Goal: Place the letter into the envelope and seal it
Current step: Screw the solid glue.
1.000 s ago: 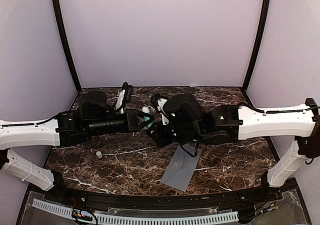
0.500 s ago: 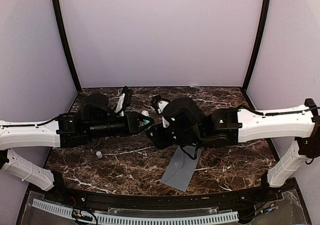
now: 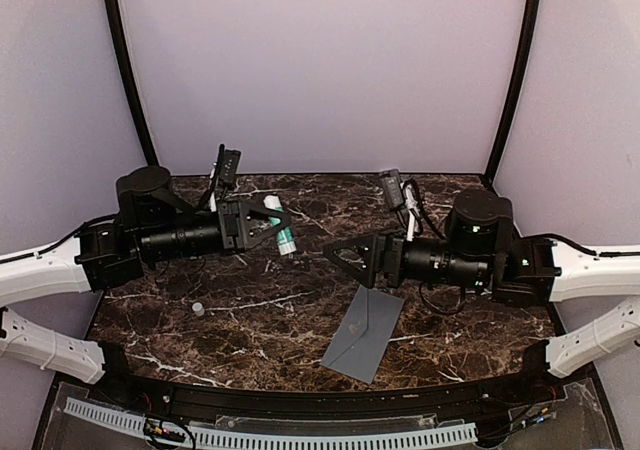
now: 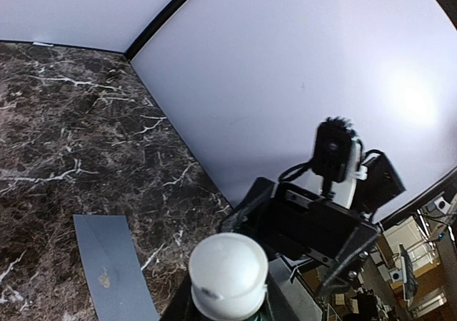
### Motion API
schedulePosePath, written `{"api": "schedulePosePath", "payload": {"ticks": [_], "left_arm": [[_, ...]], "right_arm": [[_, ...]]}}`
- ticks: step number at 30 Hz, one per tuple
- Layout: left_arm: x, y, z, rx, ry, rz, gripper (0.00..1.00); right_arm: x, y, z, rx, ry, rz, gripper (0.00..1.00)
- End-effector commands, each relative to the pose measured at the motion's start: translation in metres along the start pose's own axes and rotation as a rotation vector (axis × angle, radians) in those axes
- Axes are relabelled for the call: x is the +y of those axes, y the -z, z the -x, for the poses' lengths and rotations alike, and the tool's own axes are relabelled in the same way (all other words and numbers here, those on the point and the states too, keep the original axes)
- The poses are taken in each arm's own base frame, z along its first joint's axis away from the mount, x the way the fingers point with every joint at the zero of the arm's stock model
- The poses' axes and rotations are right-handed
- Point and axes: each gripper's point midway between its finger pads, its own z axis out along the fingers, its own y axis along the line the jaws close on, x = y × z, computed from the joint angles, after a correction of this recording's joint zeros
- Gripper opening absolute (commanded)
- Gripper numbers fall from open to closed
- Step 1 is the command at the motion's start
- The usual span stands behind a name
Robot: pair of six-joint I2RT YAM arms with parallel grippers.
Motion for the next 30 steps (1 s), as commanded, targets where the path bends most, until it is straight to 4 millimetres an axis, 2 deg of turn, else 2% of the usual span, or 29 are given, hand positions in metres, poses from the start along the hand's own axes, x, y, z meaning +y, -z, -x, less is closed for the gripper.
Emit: {"api": "schedulePosePath", "payload": {"ticks": [1,5,10,16,19,26,30], "left_arm": [[-0.046,0.019,0.012,-0.058,-0.087,-0.232,0.00],[-0.065,0.022,0.005,-0.021,-0.100,-0.341,0.00],[-0.073,0.021,0.000,-0.005,-0.109,-0.415,0.00],[-0.087,0.022,-0.004,0.023,-0.111,-0.502,0.00],[-0.084,0.019,-0.006,0.035,-0.116,-0.495,0.00],[-0.082,0.019,-0.007,0.039,-0.122,-0.479,0.00],[-0.081,0.016,-0.008,0.048,-0.123,-0.473,0.00]], "right_arm": [[0.034,0.006,0.021,-0.103,-0.104,0.244,0.89],[0.040,-0.005,0.015,-0.072,-0.125,0.271,0.84],[0.064,-0.013,0.016,-0.064,-0.107,0.376,0.77],[0.080,-0.018,0.015,-0.055,-0.082,0.457,0.68],[0.089,-0.020,0.015,-0.043,-0.064,0.493,0.61],[0.090,-0.023,0.013,-0.027,-0.058,0.487,0.39],[0.092,-0.023,0.011,-0.019,-0.066,0.505,0.33]]}}
